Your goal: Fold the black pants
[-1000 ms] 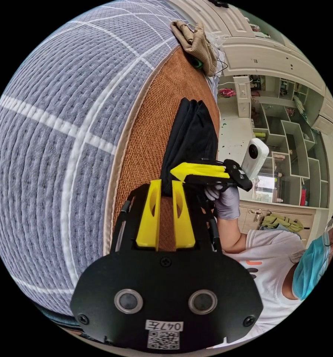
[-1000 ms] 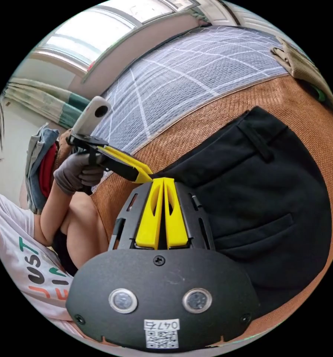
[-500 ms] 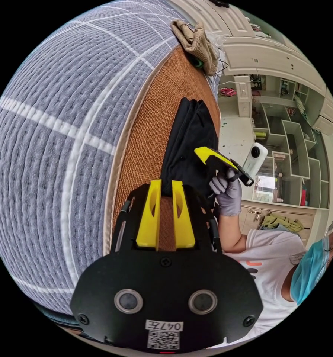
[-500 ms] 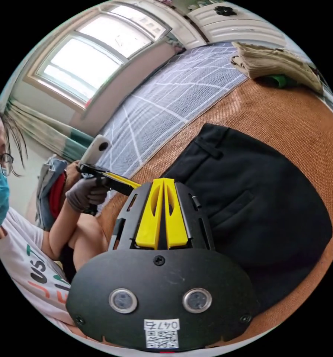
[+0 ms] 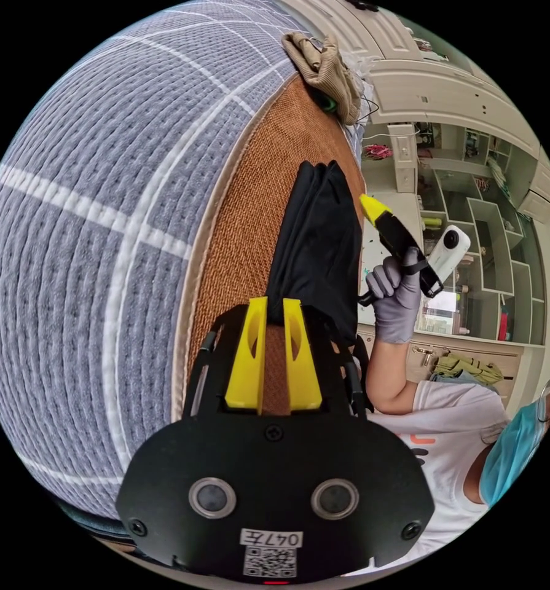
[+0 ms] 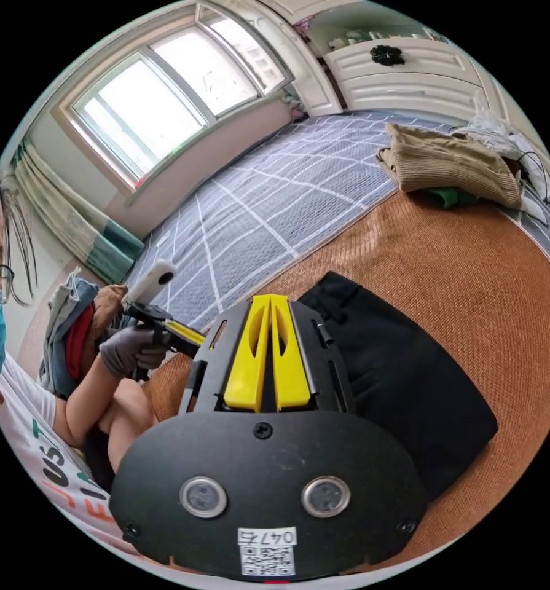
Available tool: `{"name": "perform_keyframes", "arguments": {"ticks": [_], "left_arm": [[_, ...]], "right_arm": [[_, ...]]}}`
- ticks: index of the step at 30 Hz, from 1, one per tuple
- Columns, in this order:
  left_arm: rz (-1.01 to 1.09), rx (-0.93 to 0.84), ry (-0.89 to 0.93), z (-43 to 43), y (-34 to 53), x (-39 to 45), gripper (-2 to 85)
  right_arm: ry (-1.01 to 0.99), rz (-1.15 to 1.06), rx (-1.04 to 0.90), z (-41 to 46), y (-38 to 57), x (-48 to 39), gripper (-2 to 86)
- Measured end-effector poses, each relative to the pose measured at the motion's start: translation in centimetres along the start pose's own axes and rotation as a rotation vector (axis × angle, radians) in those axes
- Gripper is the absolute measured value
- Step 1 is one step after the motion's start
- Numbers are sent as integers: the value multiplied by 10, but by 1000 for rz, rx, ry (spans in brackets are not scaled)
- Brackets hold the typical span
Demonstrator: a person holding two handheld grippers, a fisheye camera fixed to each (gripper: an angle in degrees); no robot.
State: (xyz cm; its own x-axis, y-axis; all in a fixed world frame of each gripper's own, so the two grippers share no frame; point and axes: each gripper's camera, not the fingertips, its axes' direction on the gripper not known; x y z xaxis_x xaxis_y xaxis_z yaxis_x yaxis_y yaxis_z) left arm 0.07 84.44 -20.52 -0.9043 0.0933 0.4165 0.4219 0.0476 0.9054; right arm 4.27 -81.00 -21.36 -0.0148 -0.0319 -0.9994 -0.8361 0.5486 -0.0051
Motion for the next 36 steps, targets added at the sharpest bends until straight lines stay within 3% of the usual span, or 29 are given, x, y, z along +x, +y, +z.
{"name": "perform_keyframes", "arguments": {"ticks": [6, 12, 15, 19, 23, 30, 31, 34, 36], "left_arm": [[8, 0, -9, 21, 3, -3, 49], [18, 30, 15, 38, 6, -11, 38], [65, 133, 84, 31, 14, -9, 6], [231, 280, 312, 31, 23, 1, -8], [348, 248, 410, 62, 15, 18, -9], [359, 230, 436, 101, 4, 20, -8], [281, 249, 439, 103, 2, 8, -6], [91, 303, 192, 99, 10, -9, 5], [71, 323, 145, 95, 14, -4, 54]], "right_arm": [[-5, -41, -24, 0, 43, 6, -13], [-412, -214, 235, -24, 84, 17, -13], [-494, -305, 310, -37, 100, 14, -13], [-583, -370, 339, -41, 116, 9, -13], [-602, -331, 294, -32, 126, 6, -13], [-434, -4, 17, -10, 148, 39, -12], [-354, 39, 42, -23, 160, 49, -12], [-224, 90, 201, -69, 196, 68, -6], [-122, 110, 290, -95, 219, 76, 6]]}}
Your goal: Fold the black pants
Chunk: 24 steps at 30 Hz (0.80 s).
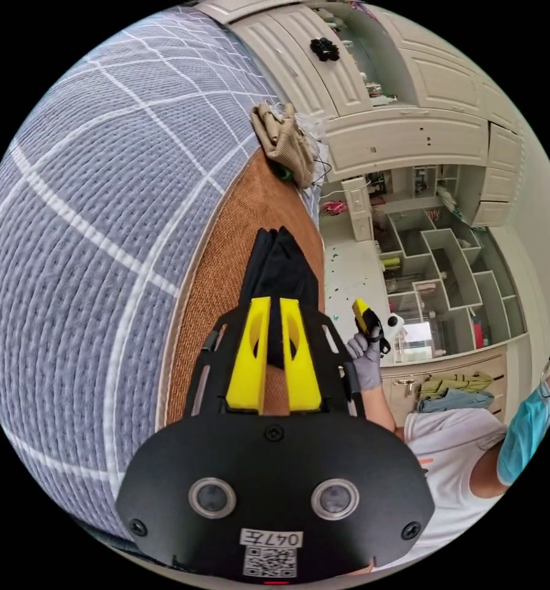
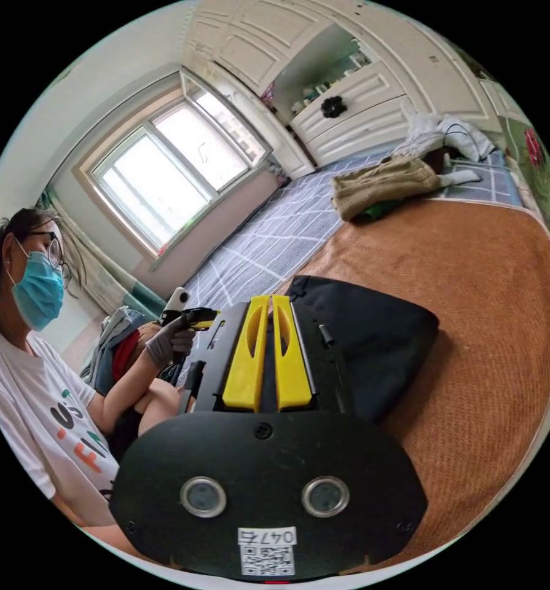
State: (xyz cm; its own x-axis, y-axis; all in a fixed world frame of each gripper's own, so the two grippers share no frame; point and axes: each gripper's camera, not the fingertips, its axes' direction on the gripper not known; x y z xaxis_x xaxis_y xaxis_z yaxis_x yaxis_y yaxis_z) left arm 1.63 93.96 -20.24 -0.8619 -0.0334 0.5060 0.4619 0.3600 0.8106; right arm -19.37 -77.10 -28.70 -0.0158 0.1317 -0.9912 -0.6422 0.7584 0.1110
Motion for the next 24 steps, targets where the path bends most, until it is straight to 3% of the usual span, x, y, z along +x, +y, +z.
{"name": "perform_keyframes", "arguments": {"ticks": [2, 8, 16, 20, 24], "left_arm": [[-10, -28, -43, 12, -2, 3, 81], [-42, -188, -77, 83, -14, -4, 94], [-64, -210, -73, 119, -18, -24, 93], [-50, -247, -156, 126, -16, -34, 99], [-77, -262, -60, 146, -13, -71, 94]], "right_arm": [[102, 63, 57, -30, 19, 14, 29], [152, 177, 144, -64, 61, 35, 37], [198, 306, 138, -70, 94, 64, 74], [180, 366, 146, -73, 110, 83, 74], [137, 415, 167, -77, 125, 97, 73]]}}
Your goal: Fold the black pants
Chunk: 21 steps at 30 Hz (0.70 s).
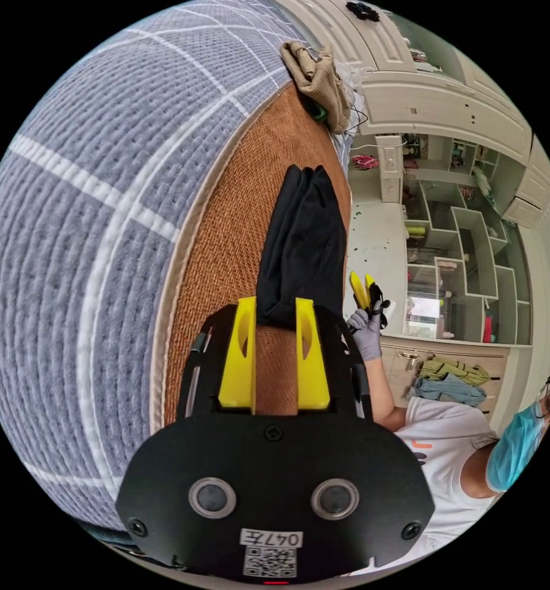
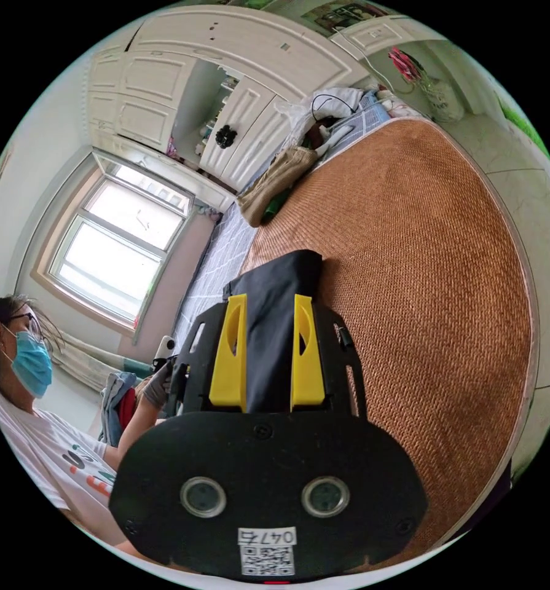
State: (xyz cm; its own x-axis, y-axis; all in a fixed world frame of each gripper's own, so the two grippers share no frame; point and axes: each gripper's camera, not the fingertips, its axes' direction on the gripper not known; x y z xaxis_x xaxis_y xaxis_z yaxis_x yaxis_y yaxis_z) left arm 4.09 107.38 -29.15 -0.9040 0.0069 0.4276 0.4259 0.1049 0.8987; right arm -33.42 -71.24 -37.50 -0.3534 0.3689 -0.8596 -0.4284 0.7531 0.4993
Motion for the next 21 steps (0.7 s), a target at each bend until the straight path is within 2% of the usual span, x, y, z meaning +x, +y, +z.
{"name": "perform_keyframes", "arguments": {"ticks": [7, 13, 21], "left_arm": [[-24, -10, 62, 35, 3, -73, 82], [-19, -14, 50, 56, 23, -136, 84], [-4, -12, 70, 90, 64, -248, 84]], "right_arm": [[-78, 96, 23, -7, 10, 31, 74], [-51, 116, 65, -21, 0, 45, 78], [-71, 106, -66, 5, -21, 52, 67]]}}
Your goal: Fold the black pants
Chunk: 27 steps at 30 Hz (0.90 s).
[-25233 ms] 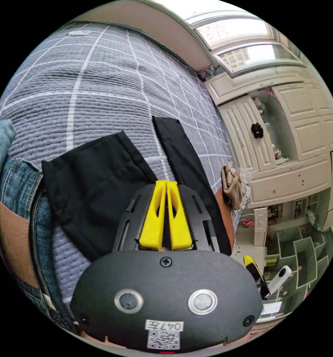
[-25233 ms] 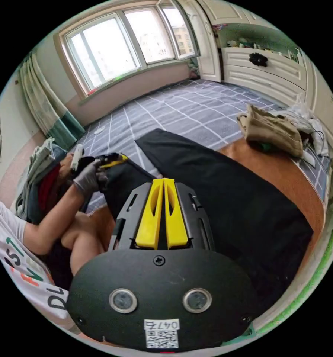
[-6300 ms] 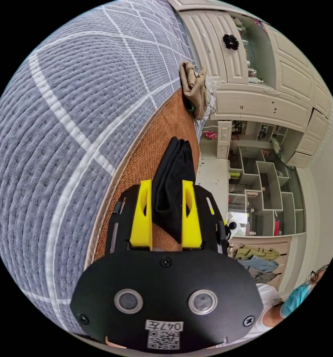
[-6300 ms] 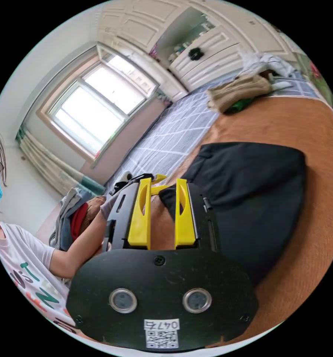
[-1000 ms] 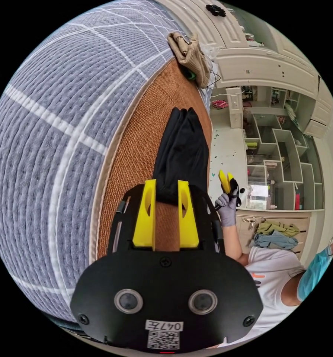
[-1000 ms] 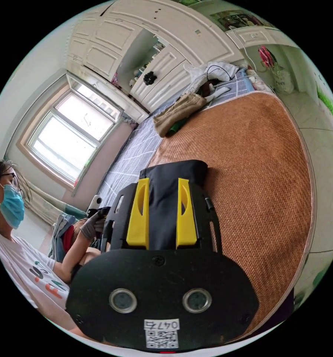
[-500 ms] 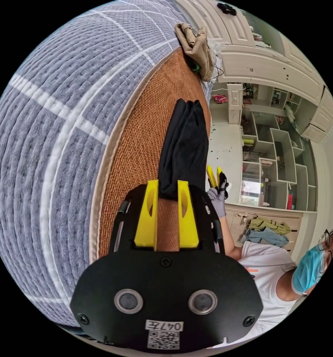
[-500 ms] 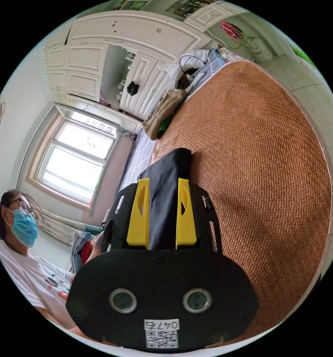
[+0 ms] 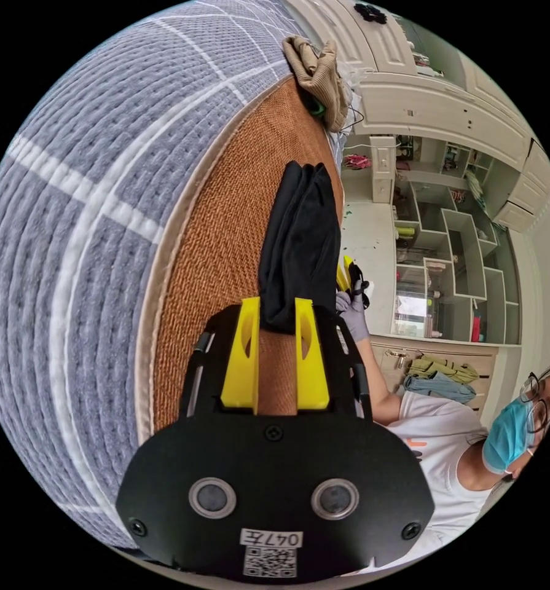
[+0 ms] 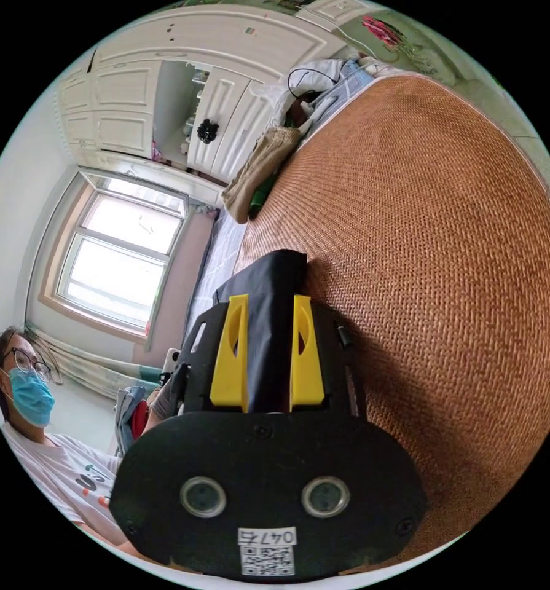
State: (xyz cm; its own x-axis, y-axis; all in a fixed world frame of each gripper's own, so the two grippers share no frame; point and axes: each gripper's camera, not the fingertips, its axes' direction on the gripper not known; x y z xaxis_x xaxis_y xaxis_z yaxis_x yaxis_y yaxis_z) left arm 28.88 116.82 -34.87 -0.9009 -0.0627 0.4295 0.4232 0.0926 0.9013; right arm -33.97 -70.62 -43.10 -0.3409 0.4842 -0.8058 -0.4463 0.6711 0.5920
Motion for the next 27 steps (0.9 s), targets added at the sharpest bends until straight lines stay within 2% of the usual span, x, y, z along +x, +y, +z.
{"name": "perform_keyframes", "arguments": {"ticks": [7, 13, 20, 27], "left_arm": [[31, -26, 33, 29, 54, -126, 51], [170, 28, 94, 34, 121, -196, 41], [431, 39, 95, 56, 253, -209, 37], [565, 176, 233, 30, 422, -203, 38]], "right_arm": [[-60, 23, -34, -11, 1, -9, -4], [129, -135, -59, -47, 11, -72, -8], [317, -378, -49, -119, 33, -178, -8], [300, -581, 35, -208, 56, -278, -8]]}}
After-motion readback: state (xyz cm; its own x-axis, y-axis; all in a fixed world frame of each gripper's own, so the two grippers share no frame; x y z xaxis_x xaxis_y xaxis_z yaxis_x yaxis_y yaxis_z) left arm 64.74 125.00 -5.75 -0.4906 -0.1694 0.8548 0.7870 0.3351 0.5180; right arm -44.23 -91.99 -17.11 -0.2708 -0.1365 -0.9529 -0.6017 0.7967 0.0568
